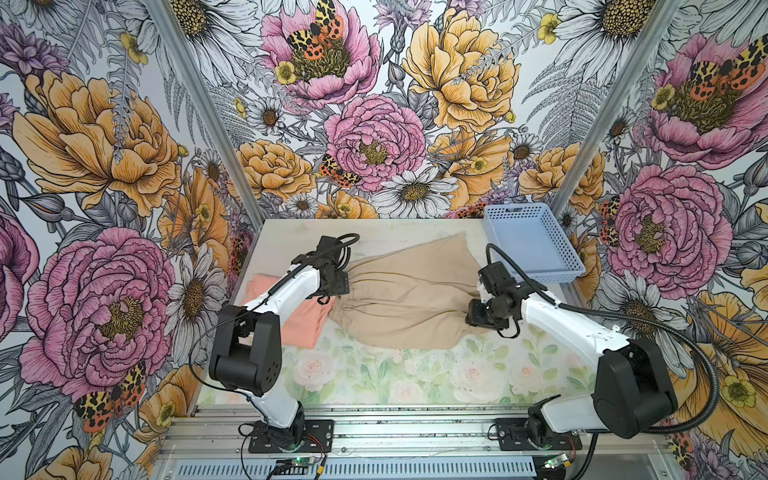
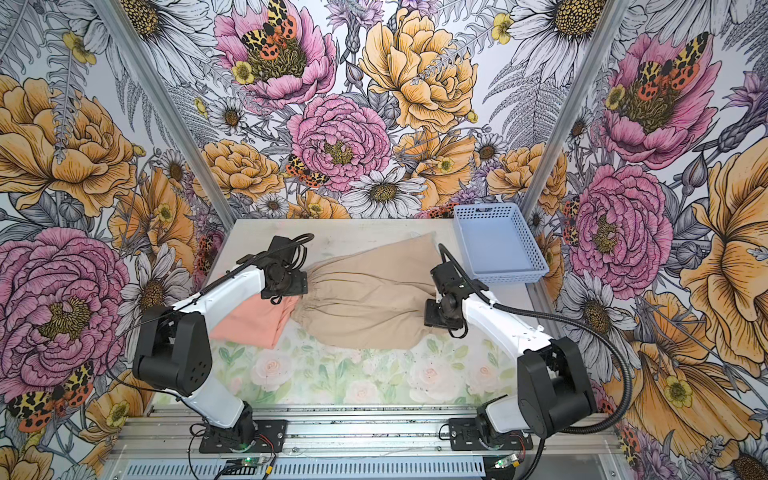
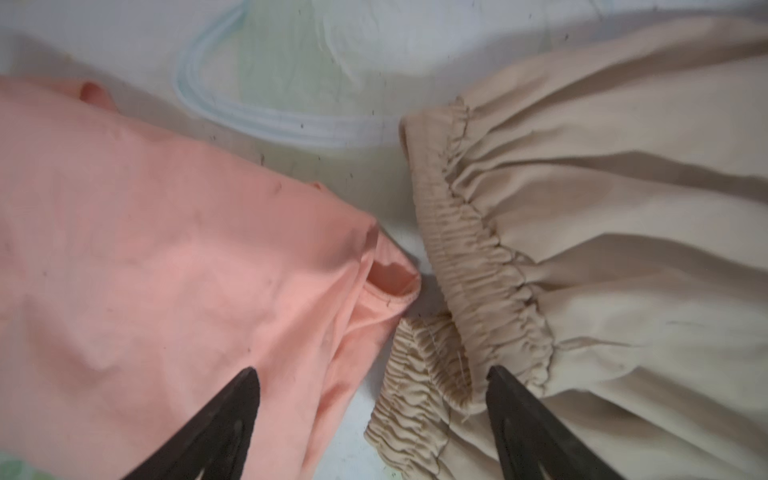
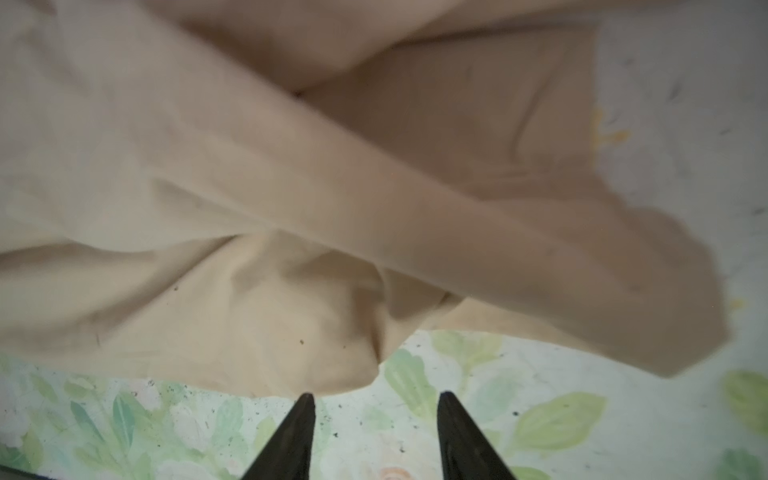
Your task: Fold and stack the mixed laundry pile
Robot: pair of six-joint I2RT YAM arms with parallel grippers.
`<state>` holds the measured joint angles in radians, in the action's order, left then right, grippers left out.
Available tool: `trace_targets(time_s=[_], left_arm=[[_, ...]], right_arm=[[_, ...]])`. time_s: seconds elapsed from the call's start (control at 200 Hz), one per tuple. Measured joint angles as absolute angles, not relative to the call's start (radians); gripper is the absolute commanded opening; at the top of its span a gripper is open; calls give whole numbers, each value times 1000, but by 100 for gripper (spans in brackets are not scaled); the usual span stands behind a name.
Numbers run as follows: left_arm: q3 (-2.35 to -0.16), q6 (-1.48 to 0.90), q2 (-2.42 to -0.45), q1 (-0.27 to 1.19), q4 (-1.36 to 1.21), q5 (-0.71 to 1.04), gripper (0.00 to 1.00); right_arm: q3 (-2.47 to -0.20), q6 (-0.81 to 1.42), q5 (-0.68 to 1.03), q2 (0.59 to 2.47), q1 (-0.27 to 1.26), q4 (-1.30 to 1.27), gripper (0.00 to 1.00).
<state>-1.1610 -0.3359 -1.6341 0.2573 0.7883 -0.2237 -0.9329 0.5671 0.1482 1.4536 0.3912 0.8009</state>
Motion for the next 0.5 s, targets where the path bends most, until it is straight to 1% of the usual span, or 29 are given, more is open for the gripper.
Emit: trace_targets(time_s=[0.075, 0.115, 0.145, 0.225, 0.25, 0.29, 0.375, 0.5], left_arm=[[-1116, -355, -1621, 270, 796, -223, 86], [-1100, -364, -1615, 274, 798, -223, 86], [-1088, -369, -1608, 277, 799, -223, 86], [-1066, -387, -1586, 285, 801, -212, 83], [-1062, -388, -1580, 286, 803, -209, 82], [-1055, -396, -1569, 293, 807, -206, 80], [-1036, -413, -1542, 314, 812, -197, 76], [-995, -448, -1507, 383, 822, -179, 71]], right_arm=[[-924, 588, 155, 1517, 427, 769, 52], [-921, 595, 155, 1551, 438, 750, 49], [-919, 599, 156, 1574, 443, 735, 42], [-912, 607, 164, 1620, 447, 698, 14], [-910, 616, 164, 1623, 447, 694, 7], [-908, 614, 167, 1621, 447, 694, 0], [-908, 620, 173, 1581, 442, 708, 0], [-908, 616, 194, 1451, 399, 768, 0]])
